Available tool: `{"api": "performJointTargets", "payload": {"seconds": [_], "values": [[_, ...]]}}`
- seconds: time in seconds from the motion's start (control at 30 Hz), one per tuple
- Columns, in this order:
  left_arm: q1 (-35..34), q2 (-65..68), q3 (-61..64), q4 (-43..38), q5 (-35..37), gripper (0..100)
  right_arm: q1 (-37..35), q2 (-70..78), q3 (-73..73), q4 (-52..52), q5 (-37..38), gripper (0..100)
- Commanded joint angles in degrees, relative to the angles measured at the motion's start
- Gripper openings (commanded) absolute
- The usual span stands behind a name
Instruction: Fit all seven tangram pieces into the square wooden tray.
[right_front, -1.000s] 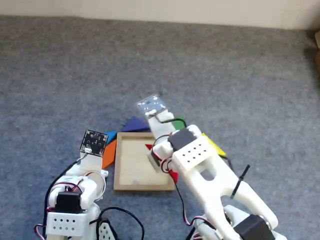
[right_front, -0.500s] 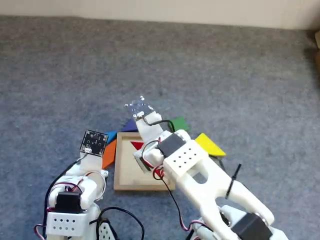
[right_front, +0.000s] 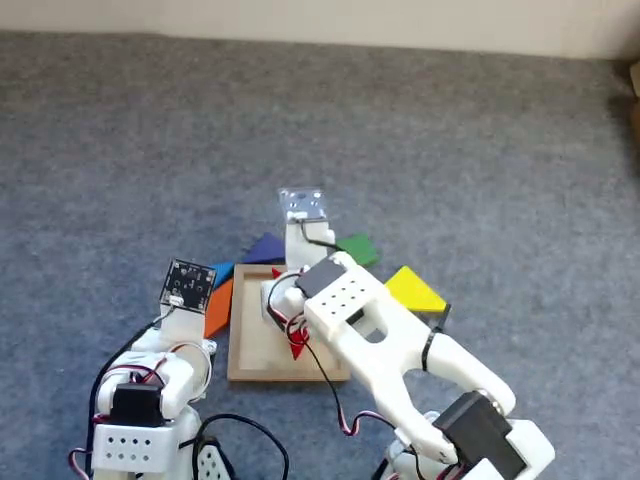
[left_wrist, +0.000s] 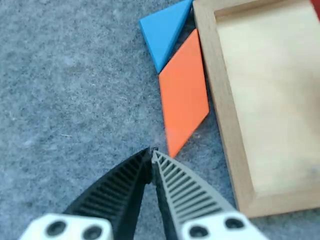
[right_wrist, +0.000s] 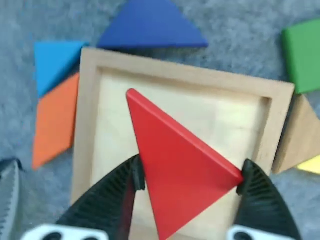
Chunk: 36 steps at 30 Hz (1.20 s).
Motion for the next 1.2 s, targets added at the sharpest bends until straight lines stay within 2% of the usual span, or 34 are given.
{"api": "performJointTargets", "payload": {"seconds": [0.0, 0.23, 0.33, 0.43, 0.53, 0.7, 0.77, 0.97, 1.17], "values": [[-0.57, -2.77, 1.19, 0.26, -0.35, 1, -0.92, -0.57, -3.74, -1.19, -4.31, 28.4], [-0.57, -2.77, 1.19, 0.26, -0.35, 1, -5.58, -1.19, -3.74, -1.19, -4.22, 33.7], [-0.57, -2.77, 1.19, 0.26, -0.35, 1, -3.47, -1.19, -3.74, -1.10, -3.60, 33.7], [-0.57, -2.77, 1.19, 0.26, -0.35, 1, 1.19, -1.27, -3.74, -1.01, 2.46, 33.4], [-0.57, -2.77, 1.19, 0.26, -0.35, 1, 5.85, -3.91, -3.38, -1.01, 8.53, 26.1], [-0.57, -2.77, 1.19, 0.26, -0.35, 1, 8.75, -12.44, -1.36, -1.01, 25.58, 0.0], [-0.57, -2.77, 1.19, 0.26, -0.35, 1, 8.57, -14.20, 3.03, -1.27, 30.51, 2.5], [-0.57, -2.77, 1.19, 0.26, -0.35, 1, 5.58, -12.79, 12.44, -7.34, 31.12, 1.9], [-0.57, -2.77, 1.19, 0.26, -0.35, 1, 2.51, -6.29, 13.76, -9.10, 31.12, 1.9]]}}
